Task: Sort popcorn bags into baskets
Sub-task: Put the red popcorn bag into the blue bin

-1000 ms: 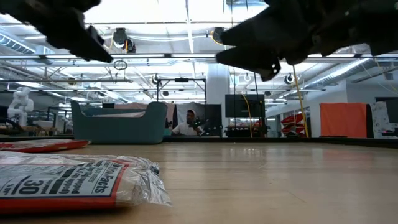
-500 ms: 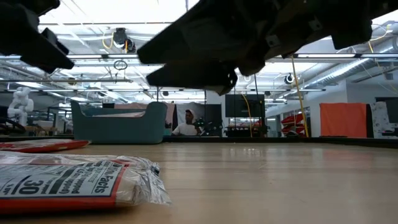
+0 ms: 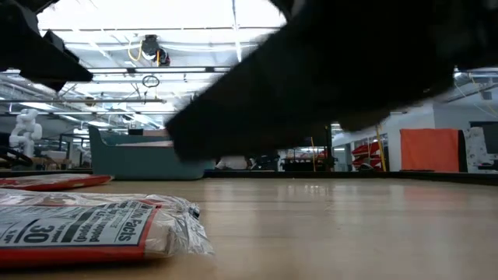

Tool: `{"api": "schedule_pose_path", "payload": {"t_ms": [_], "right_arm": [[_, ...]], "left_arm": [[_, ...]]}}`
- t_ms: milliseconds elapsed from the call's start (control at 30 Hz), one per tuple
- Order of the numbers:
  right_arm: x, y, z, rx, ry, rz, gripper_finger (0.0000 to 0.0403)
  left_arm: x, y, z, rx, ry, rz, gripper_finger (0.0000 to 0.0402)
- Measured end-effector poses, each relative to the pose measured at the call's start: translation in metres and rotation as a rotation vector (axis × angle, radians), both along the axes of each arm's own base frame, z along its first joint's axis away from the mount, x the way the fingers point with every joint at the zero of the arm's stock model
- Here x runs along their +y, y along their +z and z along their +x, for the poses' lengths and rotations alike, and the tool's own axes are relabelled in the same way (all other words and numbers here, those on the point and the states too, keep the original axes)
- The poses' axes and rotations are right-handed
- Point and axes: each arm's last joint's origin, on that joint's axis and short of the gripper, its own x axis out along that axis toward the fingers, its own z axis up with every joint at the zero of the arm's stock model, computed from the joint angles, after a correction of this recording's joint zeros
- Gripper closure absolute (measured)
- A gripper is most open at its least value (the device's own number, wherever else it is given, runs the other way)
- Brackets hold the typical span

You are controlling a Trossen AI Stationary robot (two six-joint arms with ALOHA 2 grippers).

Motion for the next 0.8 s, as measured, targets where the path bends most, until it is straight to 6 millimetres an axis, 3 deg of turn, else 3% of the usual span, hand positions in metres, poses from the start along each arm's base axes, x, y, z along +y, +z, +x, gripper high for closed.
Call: {"api": "schedule_pose_path", "payload": {"t_ms": [267, 800], "right_arm": [[0.01, -0.027, -0.001, -0.054, -0.033, -0.023, 0.0155], [-0.027, -0.039, 0.006, 0.006, -0.425, -0.237, 0.0184]], "left_arm": [[-0.004, 0.0, 0.004, -0.021, -0.041, 0.059, 0.035], [-0.003, 0.001, 0.004, -0.023, -0.039, 0.049, 0.035]]}}
